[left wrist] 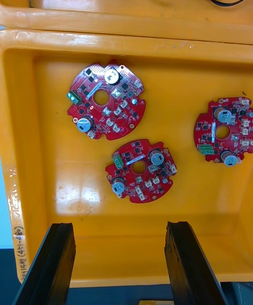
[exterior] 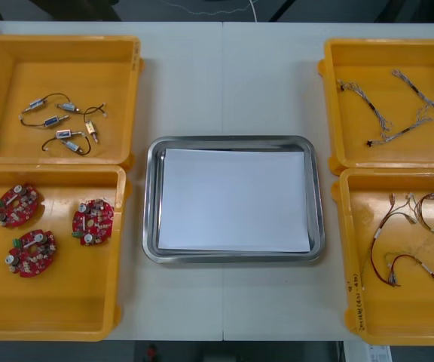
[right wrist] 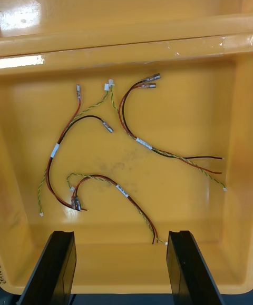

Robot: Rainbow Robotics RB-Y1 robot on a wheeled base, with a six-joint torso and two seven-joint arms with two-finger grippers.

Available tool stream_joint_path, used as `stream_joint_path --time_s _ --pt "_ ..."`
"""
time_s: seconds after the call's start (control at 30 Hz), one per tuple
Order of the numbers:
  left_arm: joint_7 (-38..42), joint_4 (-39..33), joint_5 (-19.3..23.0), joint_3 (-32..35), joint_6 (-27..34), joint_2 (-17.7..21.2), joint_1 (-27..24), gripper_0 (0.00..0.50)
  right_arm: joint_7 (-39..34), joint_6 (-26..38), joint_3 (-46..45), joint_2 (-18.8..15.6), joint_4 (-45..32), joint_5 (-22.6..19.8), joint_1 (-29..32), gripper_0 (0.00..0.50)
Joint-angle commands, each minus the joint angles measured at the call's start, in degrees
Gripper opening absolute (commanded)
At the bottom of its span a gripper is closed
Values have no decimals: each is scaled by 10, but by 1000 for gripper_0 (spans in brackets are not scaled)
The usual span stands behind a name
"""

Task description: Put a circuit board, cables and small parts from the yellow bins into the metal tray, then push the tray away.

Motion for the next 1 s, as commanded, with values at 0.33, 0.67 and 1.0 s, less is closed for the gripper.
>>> stream_joint_path --time_s 0.33,0.67,1.0 --pt "0 -1 0 0 0 0 0 500 0 0 0 0 -3 0 0 500" --pt "0 -1 0 0 0 0 0 500 0 0 0 0 -3 0 0 500" --pt "0 -1 0 0 0 0 0 500 0 0 0 0 -3 0 0 500"
